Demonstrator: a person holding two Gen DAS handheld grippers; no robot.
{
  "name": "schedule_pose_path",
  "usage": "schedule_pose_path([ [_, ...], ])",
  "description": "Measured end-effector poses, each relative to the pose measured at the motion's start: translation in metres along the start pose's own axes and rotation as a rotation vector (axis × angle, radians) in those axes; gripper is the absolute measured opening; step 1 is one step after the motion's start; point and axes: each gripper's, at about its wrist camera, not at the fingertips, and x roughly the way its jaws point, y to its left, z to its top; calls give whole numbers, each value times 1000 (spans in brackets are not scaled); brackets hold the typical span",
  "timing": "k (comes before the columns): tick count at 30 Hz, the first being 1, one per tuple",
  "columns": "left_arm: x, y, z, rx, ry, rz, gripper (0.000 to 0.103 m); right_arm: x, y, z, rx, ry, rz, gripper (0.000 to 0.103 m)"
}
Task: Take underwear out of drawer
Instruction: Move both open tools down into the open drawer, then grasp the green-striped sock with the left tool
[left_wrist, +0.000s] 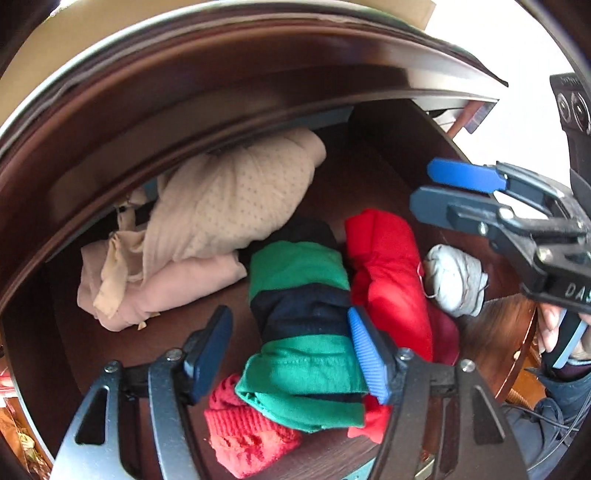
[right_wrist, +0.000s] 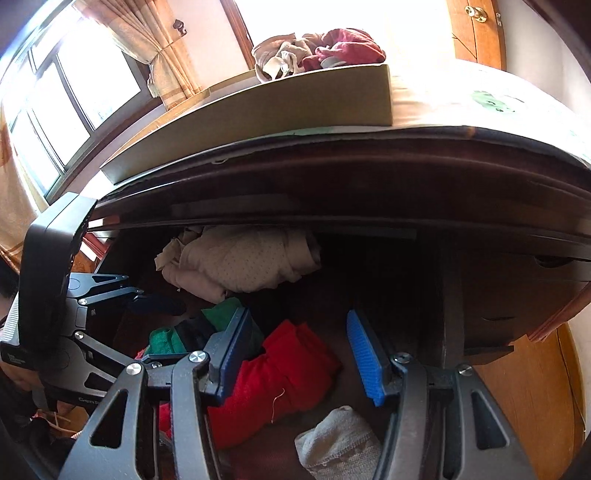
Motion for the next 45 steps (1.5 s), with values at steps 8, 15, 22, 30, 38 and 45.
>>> schedule_pose_path([
  [8, 22, -3, 5, -14, 98, -41, 73, 5, 0, -3, 6, 29, -5, 56],
  [15, 27, 2, 5, -7, 109, -94, 45, 9, -2, -2, 15, 57, -2, 56],
  [22, 11, 4, -6, -24, 12, -98, 29, 14, -3, -3, 28, 91, -1, 57],
  [30, -21, 25, -32, -102, -118, -58, 29, 18, -1, -3, 22, 120, -29, 57],
  [38, -56, 44, -52, -138, -255, 58, 28, 24, 8, -6, -13, 160, -48, 65],
  [45, -61, 53, -54, -134, -295, 115, 28, 40, 27, -14, -60, 251, -55, 72],
])
